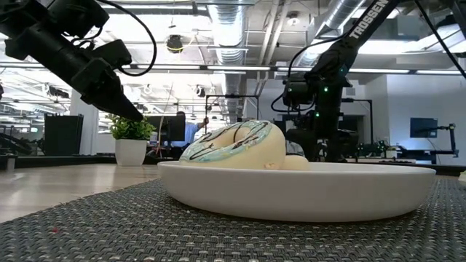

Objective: Pick & Place donuts
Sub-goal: Put the small blue donut on the black plate

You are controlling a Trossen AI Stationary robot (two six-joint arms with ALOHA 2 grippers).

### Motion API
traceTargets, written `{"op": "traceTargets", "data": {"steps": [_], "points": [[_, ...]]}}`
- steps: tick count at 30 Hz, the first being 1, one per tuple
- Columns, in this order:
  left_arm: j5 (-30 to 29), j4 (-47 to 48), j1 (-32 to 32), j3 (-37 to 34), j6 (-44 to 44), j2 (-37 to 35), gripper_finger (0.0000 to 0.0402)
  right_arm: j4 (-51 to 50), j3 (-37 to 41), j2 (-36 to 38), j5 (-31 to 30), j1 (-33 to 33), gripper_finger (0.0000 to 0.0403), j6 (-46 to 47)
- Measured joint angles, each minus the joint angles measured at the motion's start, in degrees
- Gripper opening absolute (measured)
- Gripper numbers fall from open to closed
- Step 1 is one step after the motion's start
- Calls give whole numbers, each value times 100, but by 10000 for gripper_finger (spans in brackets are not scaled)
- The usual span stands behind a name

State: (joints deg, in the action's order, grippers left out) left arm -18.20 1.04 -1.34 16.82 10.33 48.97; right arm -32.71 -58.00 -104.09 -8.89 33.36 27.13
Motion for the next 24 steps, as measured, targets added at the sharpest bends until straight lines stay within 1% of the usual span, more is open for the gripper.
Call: {"op": "traceTargets", "data": {"steps": [15, 24], "points": [[4, 2, 0, 0, 34, 0, 118, -2, 9, -11, 129, 0, 213, 55], [4, 4, 0, 0, 46, 0, 118, -25, -14, -11, 141, -2, 190, 53]]}}
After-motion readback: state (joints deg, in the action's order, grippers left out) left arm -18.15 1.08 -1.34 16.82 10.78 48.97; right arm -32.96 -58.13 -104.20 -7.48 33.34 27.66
